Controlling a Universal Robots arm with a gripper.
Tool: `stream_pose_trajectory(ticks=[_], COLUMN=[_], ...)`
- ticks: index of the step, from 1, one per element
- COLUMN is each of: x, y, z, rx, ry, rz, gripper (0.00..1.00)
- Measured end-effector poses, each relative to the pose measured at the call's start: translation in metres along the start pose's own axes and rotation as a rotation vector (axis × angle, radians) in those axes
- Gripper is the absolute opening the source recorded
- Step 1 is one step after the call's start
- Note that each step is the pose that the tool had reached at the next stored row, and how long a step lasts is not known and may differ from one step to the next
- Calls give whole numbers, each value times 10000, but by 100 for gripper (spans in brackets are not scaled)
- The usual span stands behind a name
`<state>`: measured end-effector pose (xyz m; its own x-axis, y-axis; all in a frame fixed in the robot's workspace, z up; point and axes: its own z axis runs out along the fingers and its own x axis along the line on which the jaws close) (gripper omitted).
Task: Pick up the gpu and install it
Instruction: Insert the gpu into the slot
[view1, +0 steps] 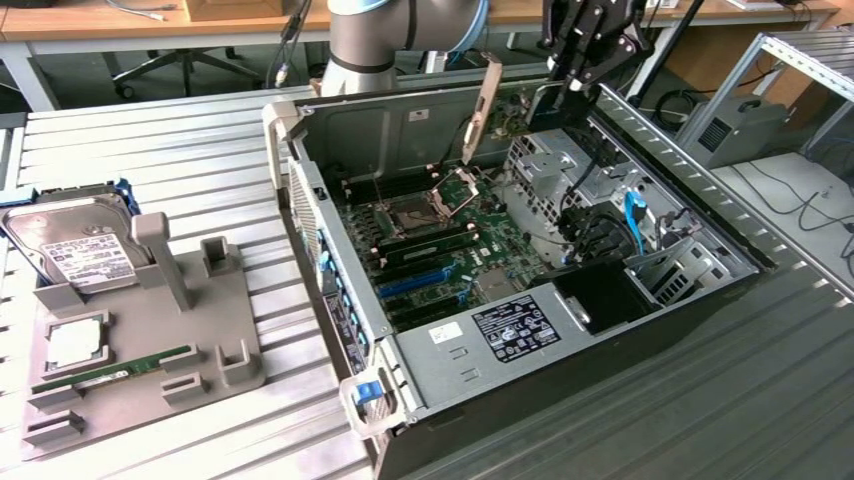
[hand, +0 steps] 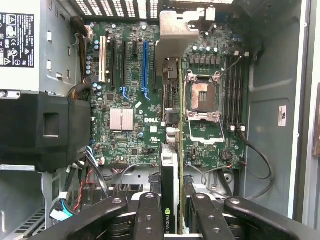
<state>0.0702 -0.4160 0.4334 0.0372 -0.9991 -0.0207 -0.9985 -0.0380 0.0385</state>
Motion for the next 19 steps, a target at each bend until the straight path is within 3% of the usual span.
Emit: stream_pose_trajectory(ticks=[7, 14, 19], x=[0, -4, -4], y=[0, 0, 0], z=[0, 0, 0], rx=[-3, -21, -22], ry=[4, 38, 41], rz=[-134, -1009, -1067], gripper=[27, 27, 27])
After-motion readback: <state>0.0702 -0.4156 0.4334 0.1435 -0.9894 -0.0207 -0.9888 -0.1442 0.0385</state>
